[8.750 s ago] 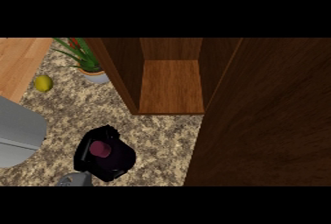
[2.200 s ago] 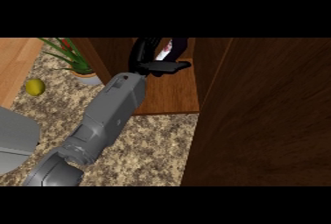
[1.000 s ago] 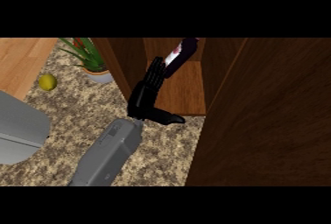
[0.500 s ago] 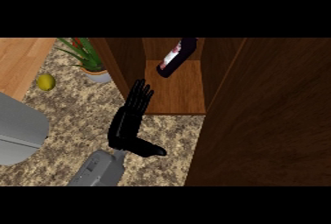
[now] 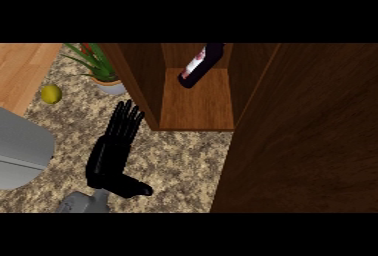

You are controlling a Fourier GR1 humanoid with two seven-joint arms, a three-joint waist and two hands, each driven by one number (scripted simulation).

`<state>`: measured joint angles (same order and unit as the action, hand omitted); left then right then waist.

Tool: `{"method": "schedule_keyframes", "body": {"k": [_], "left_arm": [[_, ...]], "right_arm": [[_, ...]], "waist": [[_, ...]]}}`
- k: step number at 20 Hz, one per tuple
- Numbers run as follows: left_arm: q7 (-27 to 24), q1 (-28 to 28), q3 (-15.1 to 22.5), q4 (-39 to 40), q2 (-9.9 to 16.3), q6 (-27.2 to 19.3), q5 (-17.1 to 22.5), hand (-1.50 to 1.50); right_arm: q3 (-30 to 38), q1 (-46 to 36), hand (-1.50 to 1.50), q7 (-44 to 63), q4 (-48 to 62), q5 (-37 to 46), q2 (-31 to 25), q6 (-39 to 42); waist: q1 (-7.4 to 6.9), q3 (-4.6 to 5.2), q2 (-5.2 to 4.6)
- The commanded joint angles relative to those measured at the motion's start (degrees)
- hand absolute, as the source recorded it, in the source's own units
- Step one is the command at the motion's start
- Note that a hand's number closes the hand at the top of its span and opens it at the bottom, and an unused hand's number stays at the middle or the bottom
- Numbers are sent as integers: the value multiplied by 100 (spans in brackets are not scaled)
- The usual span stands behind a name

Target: Pick up the wine, place it into the cabinet and close the cabinet

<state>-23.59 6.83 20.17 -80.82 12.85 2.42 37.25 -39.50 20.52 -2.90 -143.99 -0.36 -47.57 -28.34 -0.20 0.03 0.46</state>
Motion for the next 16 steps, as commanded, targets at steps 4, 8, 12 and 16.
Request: {"method": "schedule_keyframes", "body": {"k": [4, 8, 12, 16], "left_arm": [[-202, -558, -563, -342, 776, 551, 209, -150], [23, -550, -845, -618, 956, 390, 301, -150], [-47, -617, -1057, -434, 1111, 796, 453, -150], [112, -687, -1354, -580, 1385, 887, 642, -150]], "right_arm": [[-855, 34, 150, 220, -1011, -201, -413, 915], [-1045, -73, 150, 346, -1085, -215, -379, 1075], [-1103, -373, 150, 774, -1337, -1, -241, 1014], [-1236, -648, 150, 897, -1120, 30, 133, 955]], "waist": [[-48, 6, -4], [-21, 4, -14], [11, 15, -26], [-31, 17, -27]]}}
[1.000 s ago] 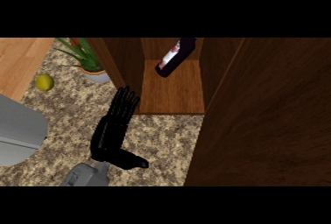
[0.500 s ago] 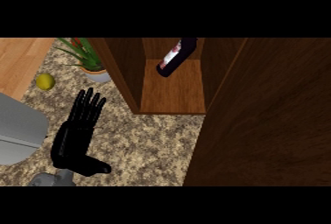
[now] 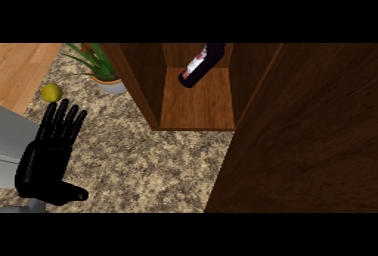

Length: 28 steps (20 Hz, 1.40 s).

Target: Pick up the wine, place it into the cabinet and close the cabinet

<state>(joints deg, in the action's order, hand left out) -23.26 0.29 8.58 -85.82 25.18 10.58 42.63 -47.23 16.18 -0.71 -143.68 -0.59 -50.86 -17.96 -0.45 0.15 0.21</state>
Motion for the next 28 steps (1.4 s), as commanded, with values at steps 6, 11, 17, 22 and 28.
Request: {"method": "schedule_keyframes", "body": {"k": [6, 11, 17, 22, 28], "left_arm": [[227, -234, -501, 27, 513, 565, 410, -150], [247, -39, -767, 243, 788, 898, 548, -150], [246, 58, -777, 320, 780, 962, 520, -150], [356, 290, -883, 480, 893, 1153, 679, -150], [302, 210, -889, 625, 921, 1395, 652, -150]], "right_arm": [[-576, -506, 150, 867, -1037, -11, 590, 73], [-511, -806, 150, 919, -849, -254, 981, 81], [-433, -1267, 150, 1104, -382, -417, 1414, 229], [-172, -1786, 150, 1408, -82, -609, 1741, 404], [86, -2793, 150, 2125, 574, -618, 2581, 227]], "waist": [[-57, 7, -3], [-115, 17, -29], [-270, 26, -66], [-400, 36, -109], [-462, 42, -64]]}}
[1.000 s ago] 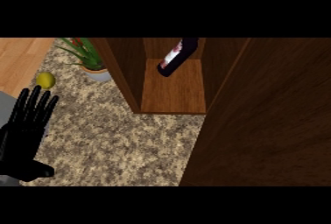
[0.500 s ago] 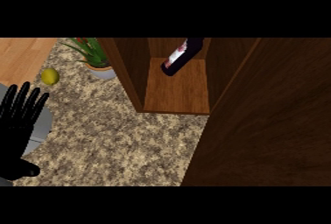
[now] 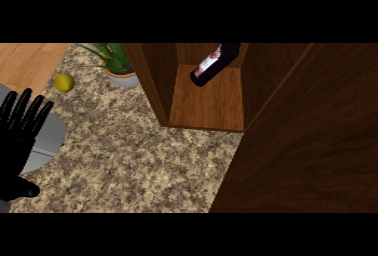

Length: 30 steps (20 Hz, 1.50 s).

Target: Pick up the wine, place it into the cabinet and close the cabinet

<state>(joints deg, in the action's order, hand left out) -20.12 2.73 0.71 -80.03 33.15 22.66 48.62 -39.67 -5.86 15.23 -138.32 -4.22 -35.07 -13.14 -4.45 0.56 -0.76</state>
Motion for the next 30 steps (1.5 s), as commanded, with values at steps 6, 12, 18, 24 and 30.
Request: {"method": "schedule_keyframes", "body": {"k": [6, 12, 18, 24, 30], "left_arm": [[51, 18, -140, 267, 87, 252, 91, -150], [-133, -198, -316, 480, 90, 473, 24, -150], [95, -25, -608, 747, 184, 625, 135, -150], [326, -26, -753, 335, 180, 379, 143, -150], [130, 94, -692, 539, -256, 285, -344, -150]], "right_arm": [[-87, -2732, 150, 1571, 1698, -400, 2507, -467], [298, -4693, 150, 2000, 3524, -582, 3472, -1088], [682, -5404, 150, 1314, 4816, -1439, 3499, -1136], [1535, -5304, 150, 881, 5639, -1825, 3505, -594], [1734, -4869, 150, 278, 6242, -1476, 3504, -145]], "waist": [[4, -12, 26], [127, -33, 57], [307, -50, 62], [347, -56, 66], [405, -55, 67]]}}
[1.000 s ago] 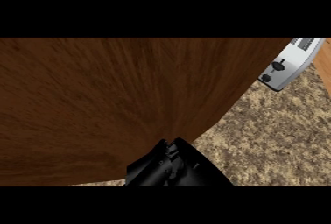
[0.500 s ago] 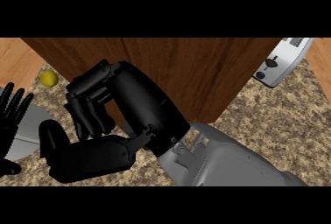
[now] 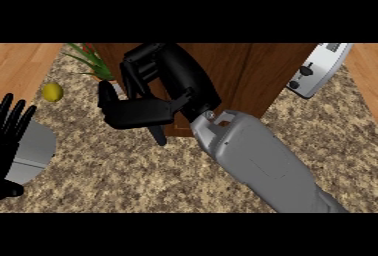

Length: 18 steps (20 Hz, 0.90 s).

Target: Pick up the wine, place it into the cabinet and close the cabinet

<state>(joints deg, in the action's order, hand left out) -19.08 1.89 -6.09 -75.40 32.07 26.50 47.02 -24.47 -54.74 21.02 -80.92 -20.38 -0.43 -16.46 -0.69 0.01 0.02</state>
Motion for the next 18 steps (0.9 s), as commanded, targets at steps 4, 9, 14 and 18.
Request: {"method": "schedule_keyframes", "body": {"k": [4, 9, 14, 18], "left_arm": [[84, 221, -162, 418, 39, 360, -34, -150], [219, 286, -278, 345, 88, 320, 180, -150], [102, 174, -51, 128, -108, 259, -83, -150], [282, 327, -73, 174, -13, 325, 47, -150]], "right_arm": [[621, -250, 150, -433, 944, 39, -321, 767], [765, -28, 150, -1087, 1360, 105, -506, 1089], [755, 19, 150, -1310, 1720, 244, -488, 1090], [975, -185, 150, -1302, 1847, 95, -669, 1371]], "waist": [[27, 2, -20], [-8, 1, -38], [-70, 1, -48], [-66, 0, -57]]}}
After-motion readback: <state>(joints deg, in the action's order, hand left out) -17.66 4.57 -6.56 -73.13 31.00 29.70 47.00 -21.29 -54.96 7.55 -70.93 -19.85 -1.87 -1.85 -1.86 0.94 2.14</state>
